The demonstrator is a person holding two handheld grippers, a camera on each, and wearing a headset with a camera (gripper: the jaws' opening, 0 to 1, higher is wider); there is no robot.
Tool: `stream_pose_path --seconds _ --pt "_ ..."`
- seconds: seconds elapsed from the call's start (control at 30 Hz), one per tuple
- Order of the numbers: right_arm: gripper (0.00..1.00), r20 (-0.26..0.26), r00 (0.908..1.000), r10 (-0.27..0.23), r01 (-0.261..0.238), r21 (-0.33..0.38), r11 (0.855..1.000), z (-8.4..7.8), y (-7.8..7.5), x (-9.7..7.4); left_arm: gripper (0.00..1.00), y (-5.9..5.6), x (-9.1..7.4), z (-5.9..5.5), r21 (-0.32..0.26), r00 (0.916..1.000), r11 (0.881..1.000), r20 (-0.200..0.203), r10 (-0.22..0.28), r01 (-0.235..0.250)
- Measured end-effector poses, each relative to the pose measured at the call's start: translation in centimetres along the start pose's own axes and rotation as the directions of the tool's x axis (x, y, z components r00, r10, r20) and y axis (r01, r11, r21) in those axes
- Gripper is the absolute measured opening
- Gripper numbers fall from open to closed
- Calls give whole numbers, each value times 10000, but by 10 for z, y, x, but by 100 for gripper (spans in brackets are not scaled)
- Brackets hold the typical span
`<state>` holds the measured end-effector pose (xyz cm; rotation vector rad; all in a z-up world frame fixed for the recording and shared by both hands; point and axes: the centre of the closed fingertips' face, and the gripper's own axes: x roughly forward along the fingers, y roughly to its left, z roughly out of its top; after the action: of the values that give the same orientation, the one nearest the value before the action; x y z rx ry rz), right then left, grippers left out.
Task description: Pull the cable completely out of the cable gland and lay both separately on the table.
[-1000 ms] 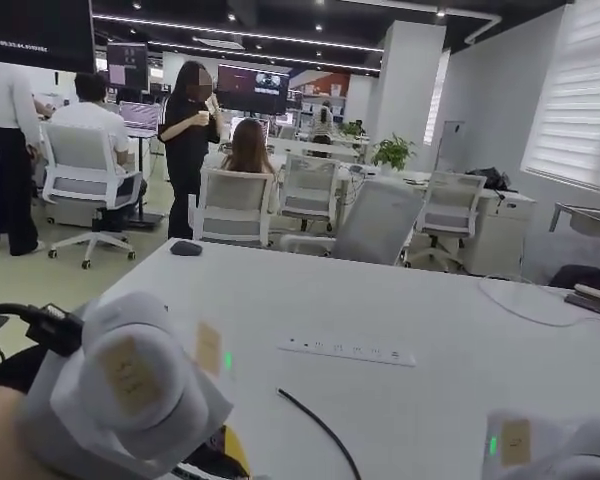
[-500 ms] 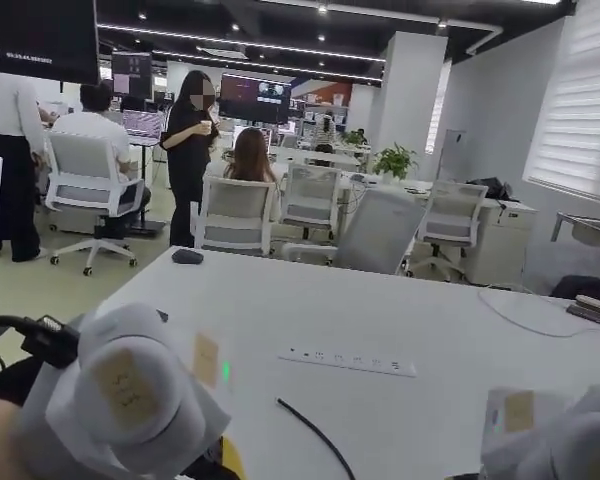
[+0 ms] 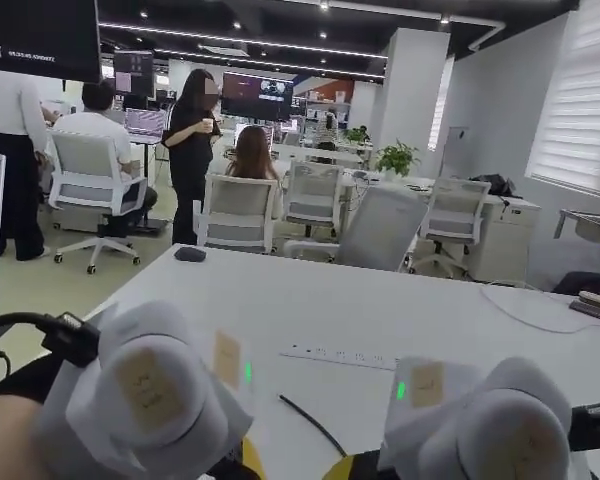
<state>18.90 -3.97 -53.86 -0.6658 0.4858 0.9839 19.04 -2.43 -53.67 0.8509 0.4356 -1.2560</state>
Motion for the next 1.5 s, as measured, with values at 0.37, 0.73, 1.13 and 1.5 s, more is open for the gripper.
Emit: stream_pose_path --seconds 0.37,0.73,1.13,1.5 --pt "3 -285 9996 -44 51 224 9997 -18 2 -7 16 3 1 -6 -33 10000 10000 -74 28 -28" --pt "3 -666 9978 -71 106 529 9985 -36 -1 -12 16 8 -2 -13 -125 9999 9999 -142 89 -91" --pt "6 -1212 9925 145 -68 637 9979 -53 -1 -14 16 15 -5 -24 -268 9992 9992 -272 296 -303" --pt "22 2483 9663 -686 -174 3286 9443 -11 -58 -99 16 24 -10 -30 -470 9982 9973 -242 550 -561"
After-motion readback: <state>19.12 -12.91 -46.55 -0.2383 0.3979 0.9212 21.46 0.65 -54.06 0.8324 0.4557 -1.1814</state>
